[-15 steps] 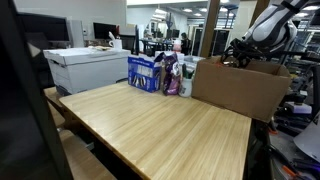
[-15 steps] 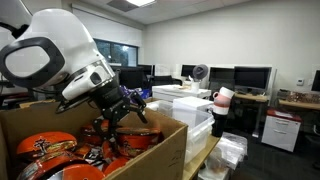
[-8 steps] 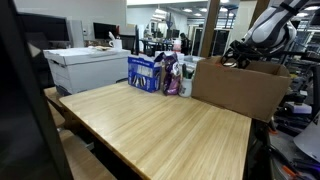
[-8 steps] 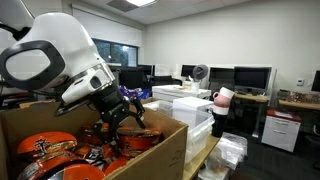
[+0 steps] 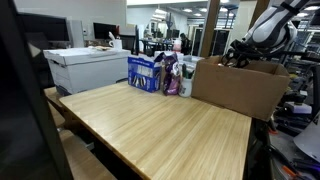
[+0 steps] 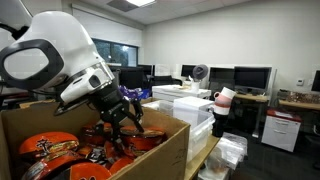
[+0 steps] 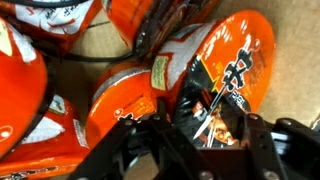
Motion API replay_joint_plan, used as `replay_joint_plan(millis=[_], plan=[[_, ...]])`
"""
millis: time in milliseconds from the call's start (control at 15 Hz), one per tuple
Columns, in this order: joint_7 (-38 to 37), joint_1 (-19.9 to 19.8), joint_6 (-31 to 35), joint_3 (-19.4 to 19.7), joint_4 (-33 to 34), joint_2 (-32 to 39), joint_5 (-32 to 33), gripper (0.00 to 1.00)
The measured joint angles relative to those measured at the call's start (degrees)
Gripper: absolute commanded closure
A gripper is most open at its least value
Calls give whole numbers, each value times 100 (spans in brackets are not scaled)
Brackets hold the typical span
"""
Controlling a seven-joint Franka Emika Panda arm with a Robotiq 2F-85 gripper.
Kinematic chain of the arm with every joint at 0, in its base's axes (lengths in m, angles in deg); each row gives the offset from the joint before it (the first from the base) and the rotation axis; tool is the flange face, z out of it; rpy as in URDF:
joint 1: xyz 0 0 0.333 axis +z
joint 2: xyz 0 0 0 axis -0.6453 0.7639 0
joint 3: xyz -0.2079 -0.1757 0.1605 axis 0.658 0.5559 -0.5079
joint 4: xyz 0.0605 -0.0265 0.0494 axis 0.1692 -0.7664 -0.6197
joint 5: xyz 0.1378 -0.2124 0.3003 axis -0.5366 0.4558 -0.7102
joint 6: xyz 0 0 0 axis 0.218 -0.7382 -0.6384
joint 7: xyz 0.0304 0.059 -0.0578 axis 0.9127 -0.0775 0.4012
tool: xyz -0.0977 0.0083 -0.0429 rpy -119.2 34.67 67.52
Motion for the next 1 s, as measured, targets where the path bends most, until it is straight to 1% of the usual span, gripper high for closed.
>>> replay_joint_plan(millis=[200, 333, 400, 667, 1000], plan=[[0, -13, 0, -9, 1, -46, 0, 96], [0, -22, 4, -13, 2, -75, 0, 97], [0, -25, 6, -15, 3, -88, 0, 95], [0, -26, 6, -22, 6, -97, 0, 97], [0, -29, -1, -26, 7, -108, 0, 97]])
